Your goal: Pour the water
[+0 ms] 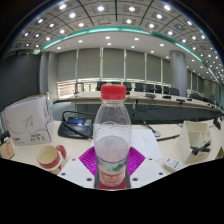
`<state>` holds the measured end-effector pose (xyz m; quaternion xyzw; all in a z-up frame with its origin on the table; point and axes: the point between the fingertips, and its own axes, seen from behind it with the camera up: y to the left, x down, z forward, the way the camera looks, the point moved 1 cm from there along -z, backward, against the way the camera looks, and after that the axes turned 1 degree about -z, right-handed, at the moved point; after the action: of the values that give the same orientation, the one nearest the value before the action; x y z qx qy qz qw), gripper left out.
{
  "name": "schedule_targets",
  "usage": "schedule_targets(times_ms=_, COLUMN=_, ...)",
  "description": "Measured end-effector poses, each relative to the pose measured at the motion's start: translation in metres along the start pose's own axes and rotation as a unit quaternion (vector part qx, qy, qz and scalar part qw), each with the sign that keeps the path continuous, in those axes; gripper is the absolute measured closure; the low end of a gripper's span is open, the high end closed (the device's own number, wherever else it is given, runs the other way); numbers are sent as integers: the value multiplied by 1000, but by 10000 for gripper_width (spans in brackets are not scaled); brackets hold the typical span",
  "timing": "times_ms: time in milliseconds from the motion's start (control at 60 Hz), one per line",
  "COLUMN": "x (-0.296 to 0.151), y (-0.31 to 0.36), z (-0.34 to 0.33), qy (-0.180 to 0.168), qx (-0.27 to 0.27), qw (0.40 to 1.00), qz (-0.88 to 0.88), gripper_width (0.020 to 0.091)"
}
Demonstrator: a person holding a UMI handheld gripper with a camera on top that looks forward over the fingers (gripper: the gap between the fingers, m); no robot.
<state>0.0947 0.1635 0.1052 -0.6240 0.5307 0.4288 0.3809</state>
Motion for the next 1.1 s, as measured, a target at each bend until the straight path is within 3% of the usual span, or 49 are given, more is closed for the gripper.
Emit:
schedule_targets(times_ms=100, x=25, y=1, z=10, qy=13, qx=-2, qw=1000, qz=7, gripper_width=757)
schedule_targets(times_ms=150, x=24, y=-1, z=11, qy=-8, qx=-2, qw=1000, qz=8, gripper_width=748)
schedule_targets(times_ms=283, x=22, y=1, z=10, qy=-12, qx=6, qw=1000, qz=-2, gripper_width=621)
schedule_targets(times_ms=350, x=28, y=-2, z=10, qy=5, qx=16, qw=1000, qz=6, gripper_width=558)
schedule_targets(times_ms=383, x=34, y=-1, z=9, qy=23, qx=18, qw=1000, qz=11, gripper_width=485)
schedule_targets(times_ms=433, x=38, y=1, z=3, qy=45, qx=18, qw=999, qz=21, gripper_width=232)
schedule_targets(times_ms=483, x=37, y=2, z=-4, qy=56, qx=21, qw=998, qz=29, gripper_width=285)
schedule_targets(times_ms=550, x=32, y=2, z=-21, qy=70, qx=33, qw=997, qz=32, gripper_width=235)
schedule_targets(times_ms=667, x=14, y=14, z=-67, qy=83, qx=47, qw=995, qz=34, gripper_width=249)
schedule_targets(times_ms=917, x=-20, y=75, z=-230, qy=120, qx=56, qw=991, qz=35, gripper_width=247)
schedule_targets(times_ms=1100, x=-20, y=120, z=-343, qy=148, qx=51, qw=987, qz=34, gripper_width=248)
